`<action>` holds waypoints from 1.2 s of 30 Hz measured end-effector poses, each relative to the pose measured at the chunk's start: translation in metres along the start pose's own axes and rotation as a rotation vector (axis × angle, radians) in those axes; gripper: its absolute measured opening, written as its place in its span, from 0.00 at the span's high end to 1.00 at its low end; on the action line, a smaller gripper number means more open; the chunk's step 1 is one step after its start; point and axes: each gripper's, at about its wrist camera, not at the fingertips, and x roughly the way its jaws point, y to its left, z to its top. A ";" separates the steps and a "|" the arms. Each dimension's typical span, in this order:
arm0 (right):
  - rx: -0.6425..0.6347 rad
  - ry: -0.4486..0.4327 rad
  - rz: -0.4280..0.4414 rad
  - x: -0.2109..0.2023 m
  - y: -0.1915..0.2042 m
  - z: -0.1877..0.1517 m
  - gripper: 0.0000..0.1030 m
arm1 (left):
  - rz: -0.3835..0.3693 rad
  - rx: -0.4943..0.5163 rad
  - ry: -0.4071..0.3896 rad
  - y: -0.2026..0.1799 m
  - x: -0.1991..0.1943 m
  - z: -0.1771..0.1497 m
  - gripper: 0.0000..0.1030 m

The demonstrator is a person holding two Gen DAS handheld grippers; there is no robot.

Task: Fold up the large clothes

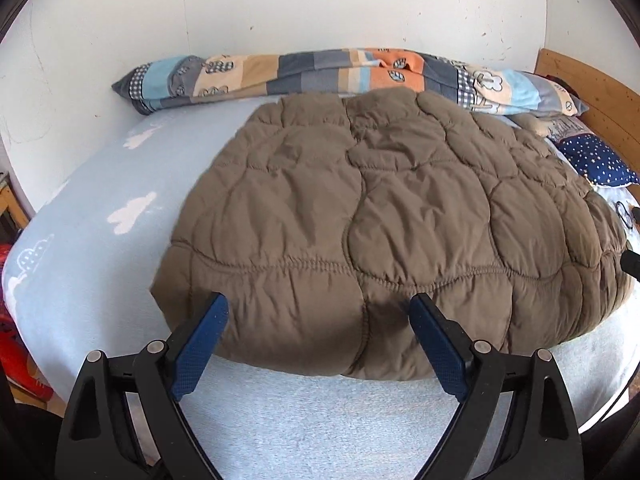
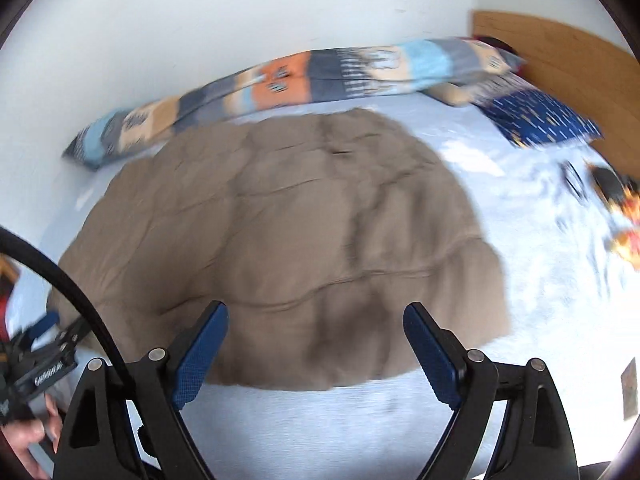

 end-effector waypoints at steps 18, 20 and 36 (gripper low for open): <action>0.268 0.114 0.005 0.037 -0.059 -0.014 0.07 | 0.028 -0.020 0.038 0.013 0.015 -0.009 0.11; 0.280 0.121 0.015 0.042 -0.063 -0.012 0.06 | 0.027 -0.021 0.039 0.012 0.018 -0.010 0.11; 0.282 -0.044 -0.010 0.007 -0.070 0.002 0.16 | 0.041 -0.128 0.039 0.065 0.027 0.014 0.11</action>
